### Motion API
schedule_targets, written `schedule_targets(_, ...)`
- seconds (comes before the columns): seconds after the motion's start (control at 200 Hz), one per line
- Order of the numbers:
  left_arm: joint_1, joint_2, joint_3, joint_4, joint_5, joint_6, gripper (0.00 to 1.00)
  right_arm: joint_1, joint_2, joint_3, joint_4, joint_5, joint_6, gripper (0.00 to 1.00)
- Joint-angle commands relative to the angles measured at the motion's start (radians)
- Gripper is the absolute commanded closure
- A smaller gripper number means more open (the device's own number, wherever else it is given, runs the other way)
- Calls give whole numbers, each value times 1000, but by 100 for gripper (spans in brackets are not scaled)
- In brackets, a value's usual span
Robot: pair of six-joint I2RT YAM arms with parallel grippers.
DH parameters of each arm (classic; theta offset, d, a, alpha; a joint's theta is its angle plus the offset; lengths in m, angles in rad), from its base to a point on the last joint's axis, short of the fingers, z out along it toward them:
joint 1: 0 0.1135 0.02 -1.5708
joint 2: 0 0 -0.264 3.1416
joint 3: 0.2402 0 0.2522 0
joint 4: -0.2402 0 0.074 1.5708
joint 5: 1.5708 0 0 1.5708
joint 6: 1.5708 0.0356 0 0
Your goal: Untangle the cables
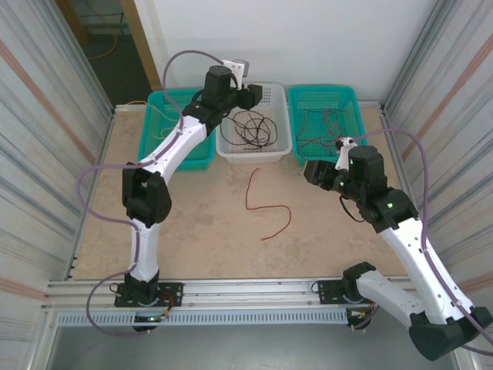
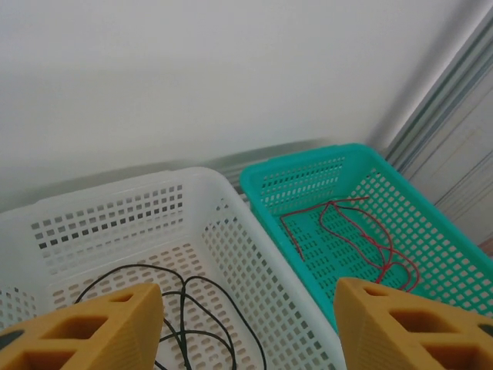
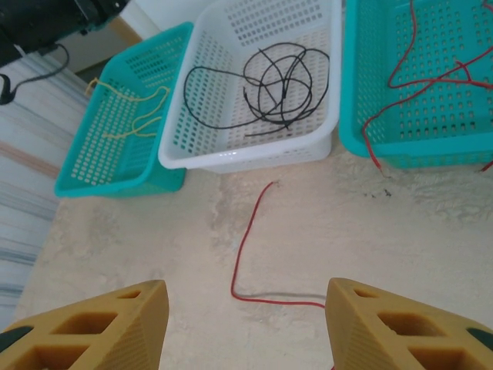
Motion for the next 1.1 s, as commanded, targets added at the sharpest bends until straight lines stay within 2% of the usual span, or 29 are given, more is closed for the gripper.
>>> schedule_targets(0.0,-16,-194,-64,3,-6,39,40,15,32,-24,12,-17,0,44)
schedule_targets(0.115,-27,-362,-232,-5,43,24,40,87,78,-63,4,23,0,43)
schedule_targets(0.346,-29,-716,-644,-54,121,-50,41,320,249,-116,-26,140,-2,38)
schedule_targets(0.446,-29,-855,-793,-109,140,-88,44,361,338,-125,-14,178,-20,37)
schedule_targets(0.626,-29,-1098,-998,-200,138,-174,45,352,490,-68,5,250,-108,31)
schedule_targets(0.877,-29,-1307,-1125,-312,138,-232,42,298,653,-8,133,158,-190,29)
schedule_targets(1.097,-27,-1413,-1180,-347,111,-267,41,169,751,-8,285,-30,-196,30)
